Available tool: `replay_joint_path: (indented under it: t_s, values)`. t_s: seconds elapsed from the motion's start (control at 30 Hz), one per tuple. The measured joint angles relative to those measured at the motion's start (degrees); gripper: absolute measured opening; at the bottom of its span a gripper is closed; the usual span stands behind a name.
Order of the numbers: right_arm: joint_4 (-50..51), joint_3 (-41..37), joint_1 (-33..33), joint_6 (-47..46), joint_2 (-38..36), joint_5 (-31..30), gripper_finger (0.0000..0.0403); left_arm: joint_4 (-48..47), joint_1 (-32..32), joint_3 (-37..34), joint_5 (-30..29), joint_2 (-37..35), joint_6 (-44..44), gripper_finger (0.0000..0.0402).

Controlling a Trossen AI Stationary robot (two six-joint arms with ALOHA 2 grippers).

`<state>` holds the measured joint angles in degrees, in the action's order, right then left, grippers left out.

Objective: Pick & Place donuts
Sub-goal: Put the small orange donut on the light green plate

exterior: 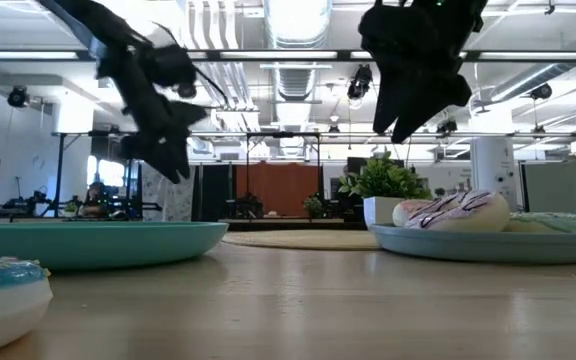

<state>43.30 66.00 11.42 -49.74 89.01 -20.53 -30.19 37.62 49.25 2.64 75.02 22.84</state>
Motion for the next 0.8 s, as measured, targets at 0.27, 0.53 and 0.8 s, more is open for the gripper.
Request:
replay_joint_path:
  t_s: [0.27, 0.53, 0.8]
  values:
    - [0.7, -0.1, -0.7, 0.8, 0.0, -0.1, 0.0215, -9.7, 0.4, 12.3, -6.3, 16.3, -9.3, 0.0101]
    - [2.8, -0.3, -1.2, 1.9, 0.0, -0.2, 0.0215, -15.5, 0.2, 20.1, -11.6, 25.4, -14.1, 0.0101]
    - [2.9, -1.2, -1.6, 2.0, 0.0, -0.5, 0.0214, -15.4, -1.8, 18.7, -11.8, 26.4, -14.1, 0.0101]
